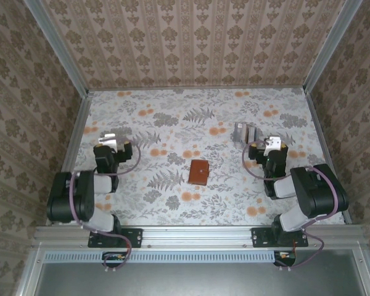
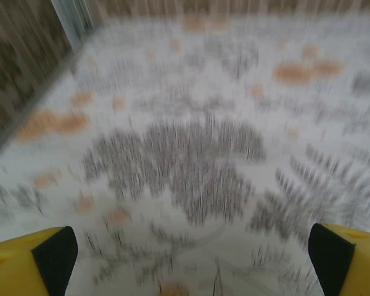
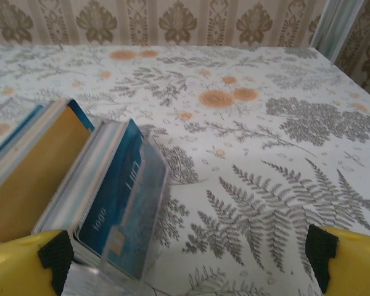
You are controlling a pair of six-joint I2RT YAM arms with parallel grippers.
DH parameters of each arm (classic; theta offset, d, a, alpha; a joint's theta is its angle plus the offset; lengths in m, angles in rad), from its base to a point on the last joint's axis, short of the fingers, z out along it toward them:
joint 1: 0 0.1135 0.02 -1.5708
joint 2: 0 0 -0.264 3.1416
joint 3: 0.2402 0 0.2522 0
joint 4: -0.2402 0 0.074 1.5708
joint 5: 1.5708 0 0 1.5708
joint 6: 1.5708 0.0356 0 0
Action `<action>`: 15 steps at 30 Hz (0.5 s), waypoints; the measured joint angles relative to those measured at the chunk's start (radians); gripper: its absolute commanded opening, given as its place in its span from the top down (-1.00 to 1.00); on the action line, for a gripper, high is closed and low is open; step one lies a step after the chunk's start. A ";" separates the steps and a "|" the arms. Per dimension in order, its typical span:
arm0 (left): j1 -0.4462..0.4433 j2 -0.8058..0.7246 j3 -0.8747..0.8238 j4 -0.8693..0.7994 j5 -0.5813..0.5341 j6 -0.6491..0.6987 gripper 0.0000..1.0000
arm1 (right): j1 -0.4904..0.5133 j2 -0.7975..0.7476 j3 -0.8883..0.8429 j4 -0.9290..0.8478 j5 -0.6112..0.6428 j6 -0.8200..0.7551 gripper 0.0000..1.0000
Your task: Put the credit cards into the card holder
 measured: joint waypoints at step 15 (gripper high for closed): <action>-0.014 0.018 0.079 -0.055 0.019 0.037 -1.00 | -0.029 -0.004 0.156 -0.213 -0.031 0.042 -1.00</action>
